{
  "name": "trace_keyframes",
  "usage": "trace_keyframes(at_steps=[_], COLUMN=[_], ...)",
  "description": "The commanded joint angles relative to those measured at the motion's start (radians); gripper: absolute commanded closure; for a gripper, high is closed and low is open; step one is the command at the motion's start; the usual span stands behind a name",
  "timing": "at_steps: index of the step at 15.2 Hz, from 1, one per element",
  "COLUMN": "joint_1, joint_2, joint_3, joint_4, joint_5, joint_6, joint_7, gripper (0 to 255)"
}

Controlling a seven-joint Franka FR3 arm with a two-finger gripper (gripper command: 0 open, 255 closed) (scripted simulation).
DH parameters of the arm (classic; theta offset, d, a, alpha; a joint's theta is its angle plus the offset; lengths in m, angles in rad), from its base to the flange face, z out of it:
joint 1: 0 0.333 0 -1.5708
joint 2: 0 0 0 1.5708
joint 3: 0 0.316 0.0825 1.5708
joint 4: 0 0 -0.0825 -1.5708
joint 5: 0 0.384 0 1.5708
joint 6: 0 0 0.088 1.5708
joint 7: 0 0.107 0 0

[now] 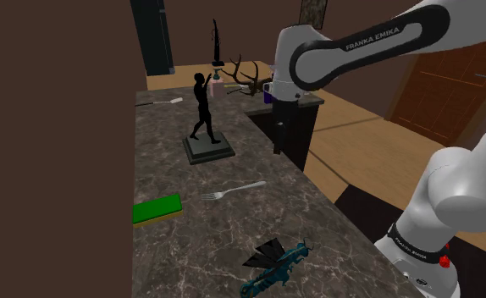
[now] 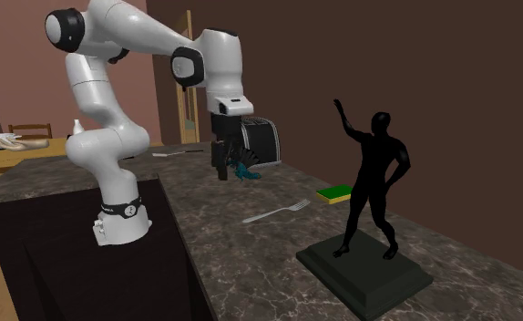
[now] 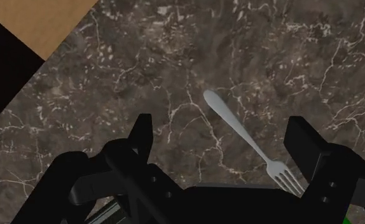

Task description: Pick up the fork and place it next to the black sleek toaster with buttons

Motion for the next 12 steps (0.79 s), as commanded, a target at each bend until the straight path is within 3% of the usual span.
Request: trace_keyframes(at_steps=[1,12], joint_1=[0.019,0.113], joint_2=[0.058,0.395], joint_3=[0.017,0.114], joint_4=[0.025,0.217], joint_5=[-0.003,-0.072], joint_6=[0.043,0.228], joint_7=[-0.024,-0.115], gripper=[0,0])
